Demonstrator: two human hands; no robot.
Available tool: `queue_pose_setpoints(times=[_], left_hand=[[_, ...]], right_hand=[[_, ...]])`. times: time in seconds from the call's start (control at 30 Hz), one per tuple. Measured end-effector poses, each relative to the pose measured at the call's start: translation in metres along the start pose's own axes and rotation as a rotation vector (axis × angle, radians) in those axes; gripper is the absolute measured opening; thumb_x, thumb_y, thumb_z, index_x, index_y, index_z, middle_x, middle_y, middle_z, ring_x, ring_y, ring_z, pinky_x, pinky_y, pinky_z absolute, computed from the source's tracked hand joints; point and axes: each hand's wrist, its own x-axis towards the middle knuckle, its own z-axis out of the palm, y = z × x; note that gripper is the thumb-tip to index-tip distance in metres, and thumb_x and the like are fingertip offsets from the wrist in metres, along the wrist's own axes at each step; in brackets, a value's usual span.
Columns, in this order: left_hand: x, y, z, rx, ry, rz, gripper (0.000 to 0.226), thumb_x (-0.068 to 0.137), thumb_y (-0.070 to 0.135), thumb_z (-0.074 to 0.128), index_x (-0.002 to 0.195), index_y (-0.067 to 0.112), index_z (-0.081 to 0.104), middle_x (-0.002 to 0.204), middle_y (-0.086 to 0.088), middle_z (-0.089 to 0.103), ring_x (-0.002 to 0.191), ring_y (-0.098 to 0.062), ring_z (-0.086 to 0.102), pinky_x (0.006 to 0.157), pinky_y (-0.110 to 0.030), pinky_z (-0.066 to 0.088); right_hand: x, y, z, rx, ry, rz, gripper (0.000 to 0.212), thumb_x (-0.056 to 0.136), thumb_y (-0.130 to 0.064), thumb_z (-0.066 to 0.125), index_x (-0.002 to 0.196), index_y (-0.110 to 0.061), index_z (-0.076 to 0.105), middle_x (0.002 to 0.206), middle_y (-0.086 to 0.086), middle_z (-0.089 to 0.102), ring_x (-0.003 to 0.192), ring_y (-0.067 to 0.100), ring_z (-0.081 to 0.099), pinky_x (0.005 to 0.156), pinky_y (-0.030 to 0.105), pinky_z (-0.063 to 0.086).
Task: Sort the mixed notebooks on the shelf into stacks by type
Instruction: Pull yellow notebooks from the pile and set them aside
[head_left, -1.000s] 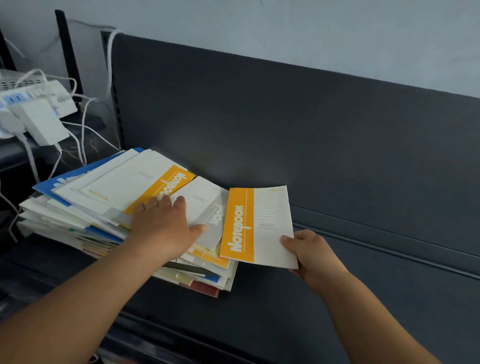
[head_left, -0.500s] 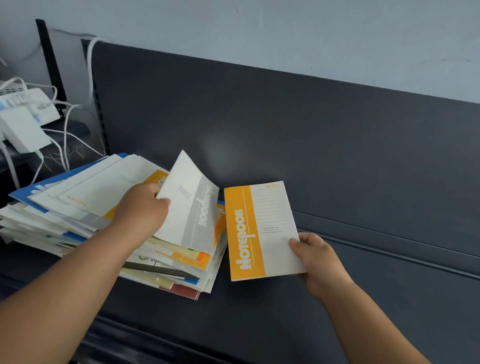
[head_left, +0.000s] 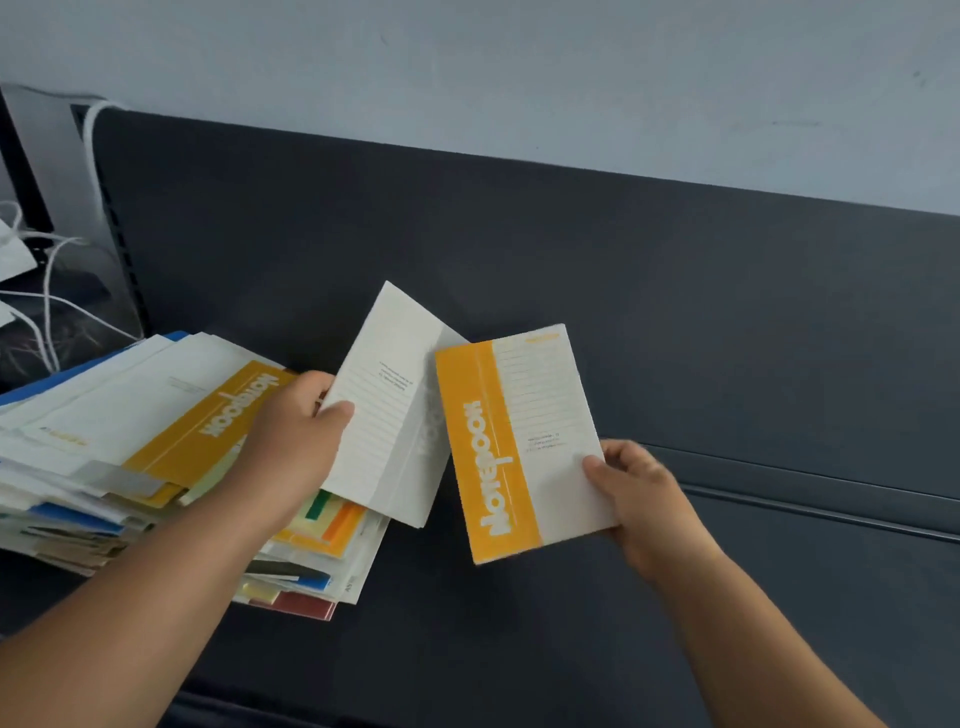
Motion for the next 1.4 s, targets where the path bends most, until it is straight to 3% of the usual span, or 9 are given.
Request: queue_pose_setpoints(times=[0.1, 0.17, 0.3, 0.47, 0.73, 0.87, 1.0, 1.27, 1.4], left_hand=[[-0.001, 0.007, 0.008, 0.027, -0.047, 0.002, 0.016, 0.098, 0.018, 0.048, 0.107, 0.022, 0.060, 0.103, 0.003, 0.066, 0.090, -0.014, 0.063, 0.063, -0.030, 0.051], [-0.003, 0.013, 0.015, 0.021, -0.101, -0.011, 0.015, 0.097, 0.016, 0.049, 0.104, 0.021, 0.062, 0.100, 0.002, 0.068, 0.090, -0.017, 0.064, 0.067, -0.034, 0.053], [-0.013, 0.028, 0.038, 0.007, -0.233, 0.008, 0.014, 0.096, 0.017, 0.052, 0.097, 0.021, 0.065, 0.095, -0.004, 0.069, 0.089, -0.026, 0.066, 0.077, -0.042, 0.052], [-0.034, 0.052, 0.067, 0.007, -0.338, 0.092, 0.020, 0.098, 0.025, 0.050, 0.089, 0.017, 0.066, 0.094, -0.019, 0.064, 0.076, -0.027, 0.058, 0.067, -0.031, 0.041], [-0.063, 0.065, 0.091, 0.118, -0.345, 0.118, 0.011, 0.093, 0.025, 0.053, 0.095, 0.030, 0.063, 0.087, 0.007, 0.070, 0.081, -0.015, 0.068, 0.074, -0.045, 0.057], [-0.068, 0.060, 0.103, -0.184, -0.246, -0.112, 0.011, 0.097, 0.021, 0.053, 0.101, 0.022, 0.063, 0.097, 0.001, 0.071, 0.089, -0.019, 0.068, 0.075, -0.041, 0.058], [-0.071, 0.045, 0.119, -0.323, -0.211, -0.266, 0.009, 0.095, 0.017, 0.058, 0.095, 0.021, 0.065, 0.094, -0.001, 0.073, 0.088, -0.021, 0.069, 0.075, -0.042, 0.058], [-0.079, 0.006, 0.140, 0.298, -0.122, -0.169, 0.019, 0.085, 0.035, 0.065, 0.091, 0.019, 0.057, 0.081, 0.006, 0.062, 0.072, -0.011, 0.061, 0.057, -0.027, 0.046], [-0.087, -0.007, 0.141, 0.703, -0.122, -0.063, 0.043, 0.087, 0.049, 0.060, 0.118, 0.020, 0.054, 0.111, 0.003, 0.056, 0.102, -0.016, 0.055, 0.076, -0.028, 0.047]], right_hand=[[-0.003, -0.031, -0.032, -0.616, -0.038, -0.246, 0.019, 0.095, -0.011, 0.055, 0.084, -0.023, 0.066, 0.071, -0.007, 0.066, 0.068, 0.012, 0.057, 0.071, 0.031, 0.045], [-0.001, -0.049, -0.040, -1.073, -0.003, -0.355, 0.023, 0.096, -0.021, 0.054, 0.077, -0.032, 0.060, 0.065, -0.010, 0.058, 0.069, 0.006, 0.051, 0.096, 0.036, 0.037], [-0.003, -0.065, -0.025, -1.366, 0.008, -0.508, 0.020, 0.100, -0.028, 0.047, 0.094, -0.037, 0.064, 0.096, -0.012, 0.062, 0.113, 0.011, 0.038, 0.115, 0.056, -0.006], [0.001, -0.064, -0.008, -1.388, 0.042, -0.675, 0.020, 0.101, -0.023, 0.047, 0.105, -0.033, 0.064, 0.094, -0.009, 0.058, 0.115, 0.016, 0.041, 0.115, 0.057, -0.007], [0.007, -0.040, -0.014, -0.943, 0.293, -0.949, 0.034, 0.086, -0.019, 0.069, 0.119, -0.019, 0.064, 0.123, 0.000, 0.060, 0.122, 0.025, 0.045, 0.109, 0.036, 0.026], [-0.008, -0.012, -0.028, -0.321, 0.291, -0.301, 0.071, 0.093, -0.027, 0.065, 0.152, -0.019, 0.026, 0.154, -0.002, 0.034, 0.140, 0.017, 0.033, 0.109, 0.032, 0.033], [-0.001, 0.023, -0.030, 0.134, 0.048, 0.211, 0.044, 0.096, -0.023, 0.061, 0.136, -0.016, 0.045, 0.114, 0.003, 0.068, 0.098, 0.022, 0.069, 0.084, 0.044, 0.056], [0.008, 0.048, -0.029, -0.465, 0.055, -0.044, 0.022, 0.091, -0.005, 0.052, 0.100, -0.025, 0.047, 0.096, -0.009, 0.061, 0.090, 0.014, 0.062, 0.081, 0.036, 0.055], [0.005, 0.065, -0.028, -0.900, -0.035, -0.185, 0.039, 0.095, -0.015, 0.047, 0.134, -0.016, 0.047, 0.136, 0.002, 0.048, 0.124, 0.022, 0.047, 0.101, 0.034, 0.043]])
